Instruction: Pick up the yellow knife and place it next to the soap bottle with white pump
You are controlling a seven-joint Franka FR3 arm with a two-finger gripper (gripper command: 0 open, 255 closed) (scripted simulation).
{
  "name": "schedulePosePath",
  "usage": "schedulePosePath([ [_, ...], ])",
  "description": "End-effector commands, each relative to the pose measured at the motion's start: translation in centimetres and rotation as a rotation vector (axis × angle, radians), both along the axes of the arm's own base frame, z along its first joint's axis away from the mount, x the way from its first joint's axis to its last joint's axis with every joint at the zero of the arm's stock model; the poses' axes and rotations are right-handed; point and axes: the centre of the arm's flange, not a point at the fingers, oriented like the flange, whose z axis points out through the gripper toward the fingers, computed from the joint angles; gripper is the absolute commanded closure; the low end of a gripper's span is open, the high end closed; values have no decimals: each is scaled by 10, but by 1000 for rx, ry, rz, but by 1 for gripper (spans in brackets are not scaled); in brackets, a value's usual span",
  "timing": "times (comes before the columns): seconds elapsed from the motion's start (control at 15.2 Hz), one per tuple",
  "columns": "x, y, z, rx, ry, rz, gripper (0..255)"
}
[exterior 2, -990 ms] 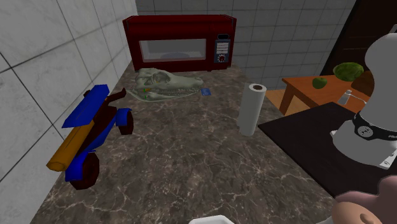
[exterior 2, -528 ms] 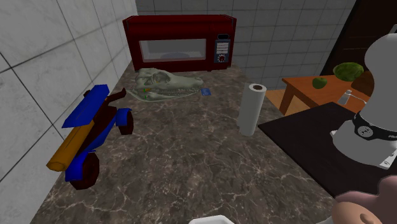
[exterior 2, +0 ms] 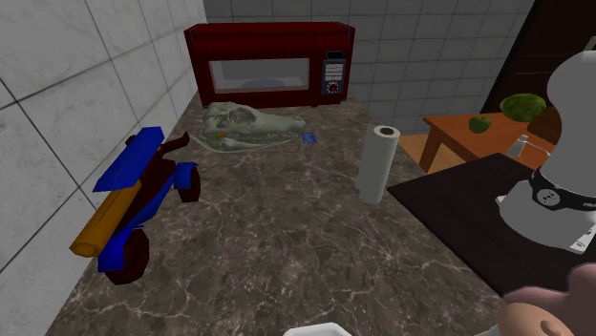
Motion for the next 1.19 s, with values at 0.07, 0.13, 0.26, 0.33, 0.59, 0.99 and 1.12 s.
schedulePosePath([
  [0.07,-10,26,-4,0,0,-2,255],
  [0.13,-10,26,-9,0,0,-2,255],
  [0.26,-10,26,-20,0,0,-2,255],
  [0.33,-10,26,-25,0,0,-2,255],
  [0.59,-10,26,-46,0,0,-2,255],
  [0.99,-10,26,-78,0,0,-2,255],
  [1.12,-10,26,-88,0,0,-2,255],
])
